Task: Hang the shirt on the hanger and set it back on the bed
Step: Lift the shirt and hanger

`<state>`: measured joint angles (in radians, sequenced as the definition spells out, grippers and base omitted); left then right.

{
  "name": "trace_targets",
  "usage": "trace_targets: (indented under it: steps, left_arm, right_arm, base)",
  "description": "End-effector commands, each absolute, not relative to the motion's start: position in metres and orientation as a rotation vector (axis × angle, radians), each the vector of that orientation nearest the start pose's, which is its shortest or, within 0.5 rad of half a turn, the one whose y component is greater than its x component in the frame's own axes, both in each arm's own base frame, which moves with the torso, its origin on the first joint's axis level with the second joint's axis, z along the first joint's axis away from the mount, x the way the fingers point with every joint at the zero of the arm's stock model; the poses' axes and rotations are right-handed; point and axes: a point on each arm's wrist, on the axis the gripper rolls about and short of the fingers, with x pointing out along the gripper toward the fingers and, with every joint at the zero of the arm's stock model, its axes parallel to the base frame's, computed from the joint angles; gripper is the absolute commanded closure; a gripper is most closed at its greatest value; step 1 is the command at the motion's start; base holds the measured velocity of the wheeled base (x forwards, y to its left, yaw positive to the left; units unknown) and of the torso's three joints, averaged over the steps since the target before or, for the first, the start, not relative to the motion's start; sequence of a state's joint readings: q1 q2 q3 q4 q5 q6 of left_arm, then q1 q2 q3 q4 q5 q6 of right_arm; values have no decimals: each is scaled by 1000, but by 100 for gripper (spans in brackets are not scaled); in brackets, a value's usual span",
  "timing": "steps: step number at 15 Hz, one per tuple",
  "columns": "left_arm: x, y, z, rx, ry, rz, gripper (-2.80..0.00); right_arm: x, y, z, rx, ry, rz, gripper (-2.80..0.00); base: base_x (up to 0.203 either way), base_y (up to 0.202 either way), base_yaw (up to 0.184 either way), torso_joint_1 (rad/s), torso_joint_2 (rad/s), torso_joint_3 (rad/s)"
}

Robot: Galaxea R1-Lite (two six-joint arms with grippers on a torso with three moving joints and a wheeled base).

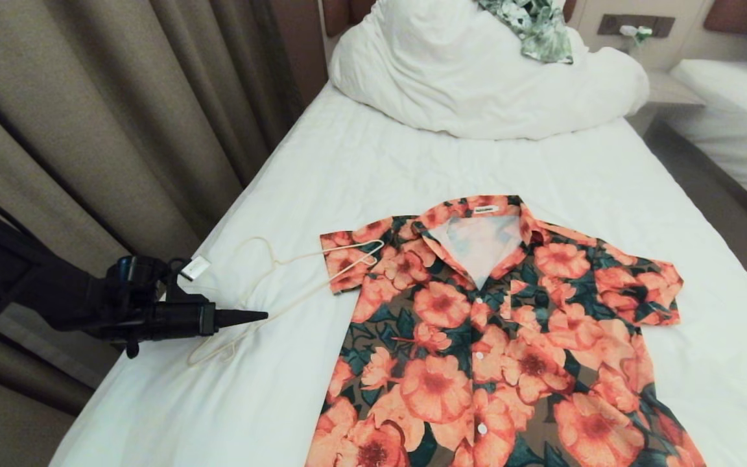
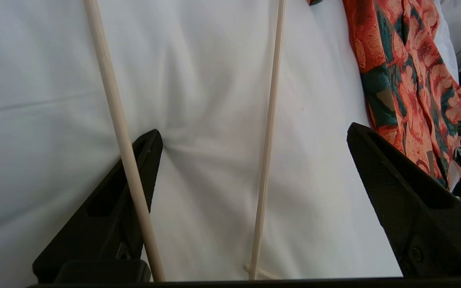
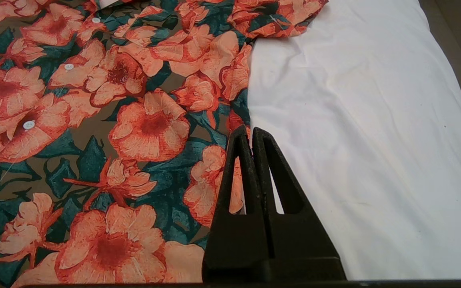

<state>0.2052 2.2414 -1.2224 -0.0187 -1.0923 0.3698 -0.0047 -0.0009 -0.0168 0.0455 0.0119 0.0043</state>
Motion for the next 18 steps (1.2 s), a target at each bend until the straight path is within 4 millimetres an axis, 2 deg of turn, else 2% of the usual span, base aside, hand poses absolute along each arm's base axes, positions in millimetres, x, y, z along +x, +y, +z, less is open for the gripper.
trace_targets:
  steps: [1,3,4,12,15,18]
  left_arm:
    - [391,58,48,-292,646,-944,-280]
    - [392,59,46,-293,645,-945,-280]
    - [391,59,46,-294,646,-945,0]
    - [389,62,53,-294,636,-934,0]
    - [382,61,75,-321,628,-918,0]
    - [361,57,107,-313,595,-912,0]
  right_arm:
    - [-24,0,75,5,28,8,0]
    - [-24,0,75,5,28,8,0]
    - [-24,0,75,5,28,8,0]
    - [-24,0,75,5,28,8,0]
    - [-24,0,75,5,27,8,0]
    - [-24,0,75,5,28,8,0]
  base:
    - [0,0,0,0,0,0]
    - [0,0,0,0,0,0]
    - [0,0,0,0,0,0]
    - [0,0,0,0,0,0]
    - [0,0,0,0,0,0]
    - [0,0,0,0,0,0]
